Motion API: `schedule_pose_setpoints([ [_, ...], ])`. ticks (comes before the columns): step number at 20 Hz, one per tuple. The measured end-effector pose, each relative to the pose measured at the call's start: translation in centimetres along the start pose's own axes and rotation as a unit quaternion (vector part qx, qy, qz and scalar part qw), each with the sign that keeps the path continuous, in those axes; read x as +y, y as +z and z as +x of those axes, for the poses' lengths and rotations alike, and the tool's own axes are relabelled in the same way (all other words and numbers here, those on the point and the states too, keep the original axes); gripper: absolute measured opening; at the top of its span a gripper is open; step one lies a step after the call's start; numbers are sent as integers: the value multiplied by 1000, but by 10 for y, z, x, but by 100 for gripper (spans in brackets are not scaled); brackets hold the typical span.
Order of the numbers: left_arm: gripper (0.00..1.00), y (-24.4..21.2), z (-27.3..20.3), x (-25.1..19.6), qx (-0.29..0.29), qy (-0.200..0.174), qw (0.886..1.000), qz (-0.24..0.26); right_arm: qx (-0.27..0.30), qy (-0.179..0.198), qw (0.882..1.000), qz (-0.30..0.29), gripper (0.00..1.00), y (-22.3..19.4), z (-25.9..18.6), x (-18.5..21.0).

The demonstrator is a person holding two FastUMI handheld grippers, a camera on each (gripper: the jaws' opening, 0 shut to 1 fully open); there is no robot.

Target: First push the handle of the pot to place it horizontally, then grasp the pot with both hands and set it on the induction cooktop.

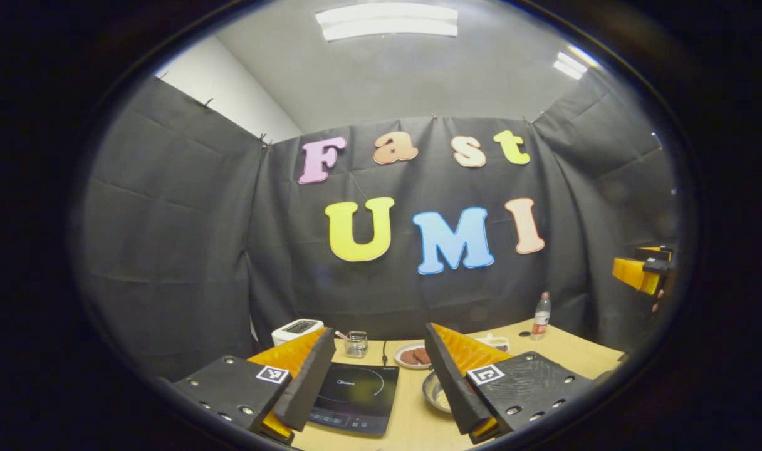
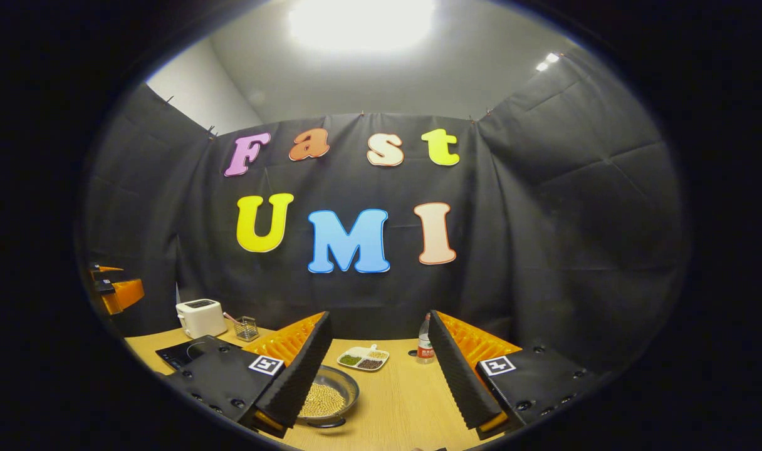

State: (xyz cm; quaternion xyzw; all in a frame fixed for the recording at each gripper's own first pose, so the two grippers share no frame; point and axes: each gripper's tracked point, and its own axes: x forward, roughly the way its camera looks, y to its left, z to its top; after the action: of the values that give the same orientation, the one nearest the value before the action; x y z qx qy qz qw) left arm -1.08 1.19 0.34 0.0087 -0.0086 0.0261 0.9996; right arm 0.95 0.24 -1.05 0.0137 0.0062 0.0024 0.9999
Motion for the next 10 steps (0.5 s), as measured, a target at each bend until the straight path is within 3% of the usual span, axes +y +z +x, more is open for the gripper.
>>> schedule_pose_setpoints([
  [5,87,-5,1,0,7,-2,1000,0,-6,-7,1000,-5,95,3,1,-2],
  [6,87,-7,0,1,9,-2,1000,2,-8,-8,1000,-7,87,4,1,-3],
  [10,85,-14,1,5,18,-1,1000,-3,-8,-7,1000,-9,73,6,-1,2],
])
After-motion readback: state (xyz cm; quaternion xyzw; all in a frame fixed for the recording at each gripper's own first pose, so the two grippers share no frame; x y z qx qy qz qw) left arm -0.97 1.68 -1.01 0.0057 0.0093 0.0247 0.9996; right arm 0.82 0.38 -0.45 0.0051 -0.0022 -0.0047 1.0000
